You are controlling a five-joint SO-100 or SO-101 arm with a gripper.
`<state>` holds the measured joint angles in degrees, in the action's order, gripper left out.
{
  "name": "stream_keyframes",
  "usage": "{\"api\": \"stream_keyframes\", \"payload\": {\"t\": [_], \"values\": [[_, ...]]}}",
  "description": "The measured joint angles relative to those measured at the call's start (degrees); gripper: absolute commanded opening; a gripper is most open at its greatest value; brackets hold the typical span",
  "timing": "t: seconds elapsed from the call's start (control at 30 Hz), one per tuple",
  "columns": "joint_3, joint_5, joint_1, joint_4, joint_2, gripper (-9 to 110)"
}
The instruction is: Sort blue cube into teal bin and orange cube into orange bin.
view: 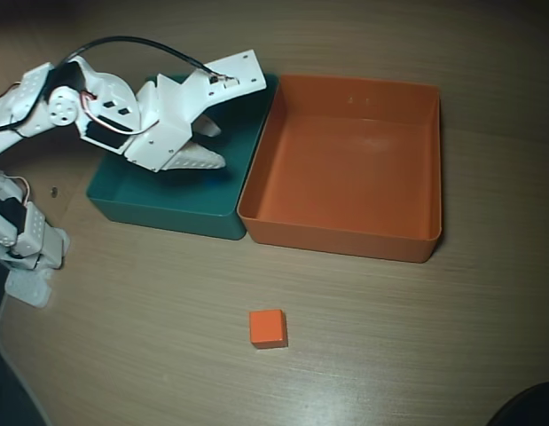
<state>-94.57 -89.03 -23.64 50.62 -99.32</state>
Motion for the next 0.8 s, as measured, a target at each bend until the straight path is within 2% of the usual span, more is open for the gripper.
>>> {"api": "stream_keyframes", "payload": {"t": [0.1, 0.47, 0.63, 0.8], "values": [[0.70, 0.00, 4.04, 0.00, -1.58, -6], [6.24, -0.18, 18.63, 0.00, -2.37, 15], [8.96, -8.35, 23.03, 0.00, 2.02, 29], [9.40, -20.65, 27.07, 0.00, 7.82, 36]]}}
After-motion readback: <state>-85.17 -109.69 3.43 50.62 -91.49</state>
